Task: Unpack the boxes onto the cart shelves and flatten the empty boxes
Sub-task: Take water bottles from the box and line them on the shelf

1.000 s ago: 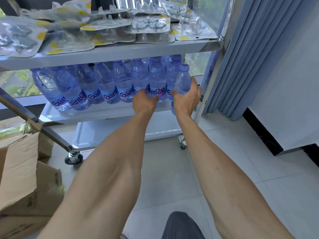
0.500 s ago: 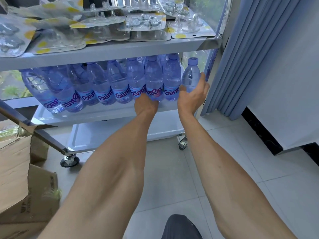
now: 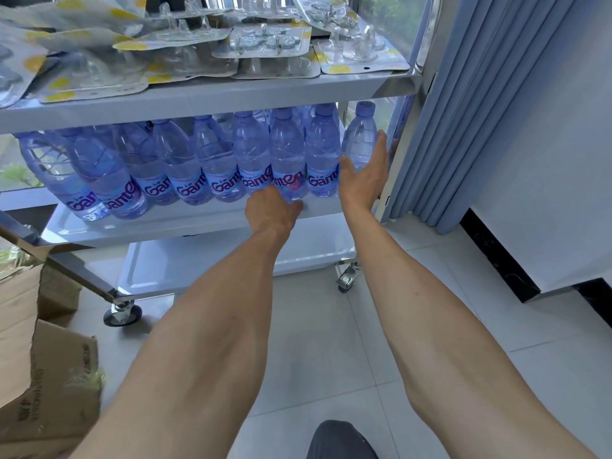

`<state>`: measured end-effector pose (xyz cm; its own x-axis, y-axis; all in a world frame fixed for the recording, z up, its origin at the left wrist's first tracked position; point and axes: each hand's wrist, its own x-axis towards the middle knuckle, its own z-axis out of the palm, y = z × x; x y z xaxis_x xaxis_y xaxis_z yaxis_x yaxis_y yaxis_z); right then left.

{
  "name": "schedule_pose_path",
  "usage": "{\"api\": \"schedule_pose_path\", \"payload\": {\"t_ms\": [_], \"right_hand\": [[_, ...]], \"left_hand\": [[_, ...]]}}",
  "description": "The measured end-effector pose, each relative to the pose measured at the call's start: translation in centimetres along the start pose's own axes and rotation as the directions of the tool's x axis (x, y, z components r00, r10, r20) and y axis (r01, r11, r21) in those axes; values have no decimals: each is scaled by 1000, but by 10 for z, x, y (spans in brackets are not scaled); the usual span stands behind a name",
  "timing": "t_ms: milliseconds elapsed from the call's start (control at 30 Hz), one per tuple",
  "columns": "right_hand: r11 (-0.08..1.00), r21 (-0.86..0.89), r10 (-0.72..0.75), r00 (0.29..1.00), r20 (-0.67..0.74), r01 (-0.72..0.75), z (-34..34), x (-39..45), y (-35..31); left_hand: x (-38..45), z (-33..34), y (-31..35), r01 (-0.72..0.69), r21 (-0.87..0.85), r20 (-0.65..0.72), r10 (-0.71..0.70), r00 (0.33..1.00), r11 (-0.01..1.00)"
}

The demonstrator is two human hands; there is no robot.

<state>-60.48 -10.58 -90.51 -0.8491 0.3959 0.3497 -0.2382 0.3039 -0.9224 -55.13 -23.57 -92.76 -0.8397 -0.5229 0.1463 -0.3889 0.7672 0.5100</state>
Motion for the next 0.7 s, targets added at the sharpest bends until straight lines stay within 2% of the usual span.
{"api": "schedule_pose_path", "payload": {"t_ms": [267, 433, 567, 700], "right_hand": [[997, 68, 17, 996, 83, -23, 15, 22, 6], [998, 47, -51, 996, 77, 47, 17, 21, 15], [997, 32, 61, 990, 127, -65, 14, 23, 16], [994, -43, 103, 991, 80, -100, 14, 17, 15]], "left_hand": [[5, 3, -4, 2, 49, -37, -1, 999, 999], [3, 7, -3, 8, 71, -56, -4, 998, 997], [1, 5, 1, 2, 75, -47, 1, 999, 997], [1, 0, 1, 3, 82, -41, 0, 999, 997]]}}
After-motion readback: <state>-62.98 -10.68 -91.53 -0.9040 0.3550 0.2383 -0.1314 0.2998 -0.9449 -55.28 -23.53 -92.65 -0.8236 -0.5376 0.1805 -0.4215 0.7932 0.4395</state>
